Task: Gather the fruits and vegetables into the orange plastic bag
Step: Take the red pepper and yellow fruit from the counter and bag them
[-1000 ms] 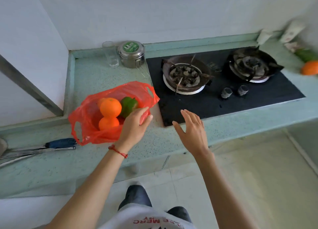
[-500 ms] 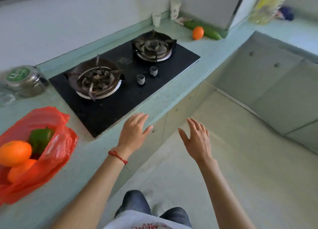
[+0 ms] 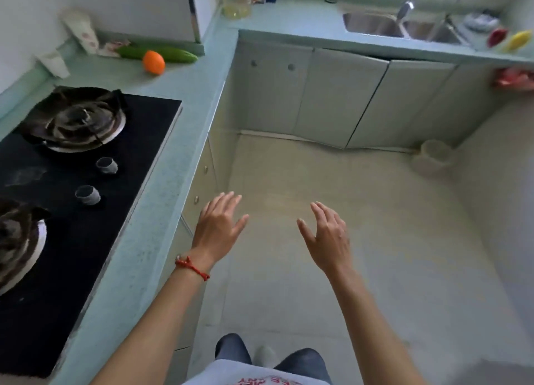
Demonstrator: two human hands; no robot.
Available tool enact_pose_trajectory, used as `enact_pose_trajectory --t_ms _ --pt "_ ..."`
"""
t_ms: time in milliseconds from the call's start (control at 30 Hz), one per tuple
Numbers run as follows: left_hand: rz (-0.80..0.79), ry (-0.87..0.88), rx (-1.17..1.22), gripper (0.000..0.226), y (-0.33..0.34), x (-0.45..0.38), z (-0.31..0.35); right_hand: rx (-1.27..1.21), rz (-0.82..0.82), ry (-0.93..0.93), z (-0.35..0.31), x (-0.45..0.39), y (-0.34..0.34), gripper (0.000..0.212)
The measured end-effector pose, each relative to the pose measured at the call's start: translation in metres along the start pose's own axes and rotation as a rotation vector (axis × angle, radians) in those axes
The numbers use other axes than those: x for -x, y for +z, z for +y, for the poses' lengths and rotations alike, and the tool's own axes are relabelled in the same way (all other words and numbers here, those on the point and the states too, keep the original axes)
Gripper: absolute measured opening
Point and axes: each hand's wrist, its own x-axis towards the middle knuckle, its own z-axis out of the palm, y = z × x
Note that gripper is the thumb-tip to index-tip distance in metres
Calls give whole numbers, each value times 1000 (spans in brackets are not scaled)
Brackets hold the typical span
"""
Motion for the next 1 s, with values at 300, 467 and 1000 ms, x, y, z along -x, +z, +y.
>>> enact_pose_trajectory --t_ms 300,467,1000 --pt "-88 200 21 62 30 -35 38 16 76 176 36 12 -10 70" --pt "-138 270 50 52 56 -61 69 18 124 270 70 12 -20 72" --pt "-190 458 21 66 155 -228 256 -11 185 431 274 -107 -99 81"
